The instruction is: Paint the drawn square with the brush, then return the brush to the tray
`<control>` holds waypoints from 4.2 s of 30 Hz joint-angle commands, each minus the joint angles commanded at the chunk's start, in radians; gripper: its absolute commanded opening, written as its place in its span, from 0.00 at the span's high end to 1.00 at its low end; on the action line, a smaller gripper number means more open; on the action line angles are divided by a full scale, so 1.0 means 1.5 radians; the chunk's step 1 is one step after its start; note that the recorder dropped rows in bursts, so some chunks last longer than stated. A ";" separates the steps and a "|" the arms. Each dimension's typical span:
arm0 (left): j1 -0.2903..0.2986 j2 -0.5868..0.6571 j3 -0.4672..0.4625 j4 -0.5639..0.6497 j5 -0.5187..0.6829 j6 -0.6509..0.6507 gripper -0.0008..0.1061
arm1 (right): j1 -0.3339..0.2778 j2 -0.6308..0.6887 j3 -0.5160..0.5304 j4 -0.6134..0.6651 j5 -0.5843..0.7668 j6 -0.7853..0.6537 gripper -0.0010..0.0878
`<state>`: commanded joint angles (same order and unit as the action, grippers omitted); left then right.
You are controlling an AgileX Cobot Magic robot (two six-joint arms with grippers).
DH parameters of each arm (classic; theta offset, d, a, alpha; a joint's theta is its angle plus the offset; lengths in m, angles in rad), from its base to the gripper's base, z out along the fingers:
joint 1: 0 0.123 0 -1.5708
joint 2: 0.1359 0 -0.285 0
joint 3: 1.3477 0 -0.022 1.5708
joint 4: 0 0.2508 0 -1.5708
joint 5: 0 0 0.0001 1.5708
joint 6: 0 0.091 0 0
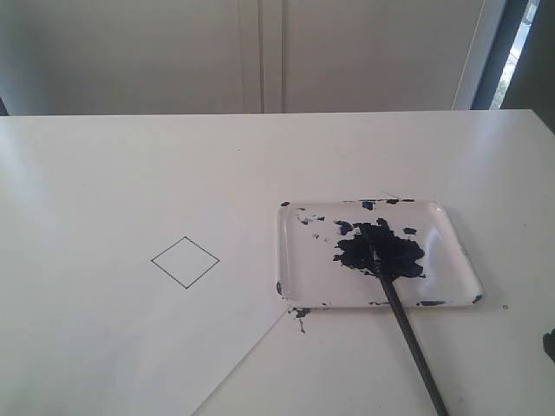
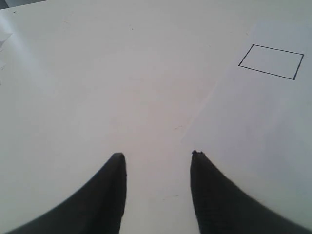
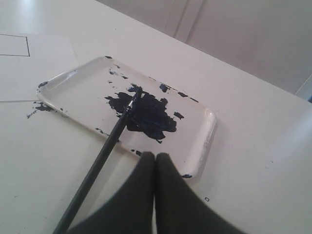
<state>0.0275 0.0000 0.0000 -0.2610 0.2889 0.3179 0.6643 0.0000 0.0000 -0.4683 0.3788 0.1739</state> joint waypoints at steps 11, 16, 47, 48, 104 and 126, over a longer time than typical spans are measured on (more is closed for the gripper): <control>0.000 0.000 0.000 0.000 0.000 0.000 0.54 | 0.000 0.000 0.000 0.002 -0.071 0.008 0.99; 0.000 0.000 0.000 0.000 0.000 0.000 0.54 | 0.000 0.000 0.000 0.011 -0.355 0.009 0.99; 0.000 0.000 0.000 0.000 0.000 0.000 0.54 | -0.010 0.670 -0.329 0.069 -0.106 0.380 0.99; 0.000 0.000 0.000 0.000 0.000 0.000 0.54 | -0.010 0.671 -0.332 0.069 -0.076 0.379 0.99; 0.000 0.000 0.000 0.000 0.000 0.000 0.54 | -0.010 0.903 -0.411 0.331 0.284 -0.043 0.40; 0.000 0.000 0.000 0.000 0.000 0.000 0.54 | -0.010 1.001 -0.371 0.336 0.174 -0.043 0.43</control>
<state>0.0275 0.0000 0.0000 -0.2610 0.2889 0.3179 0.6487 1.5012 -0.5567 0.0354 0.6401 0.1089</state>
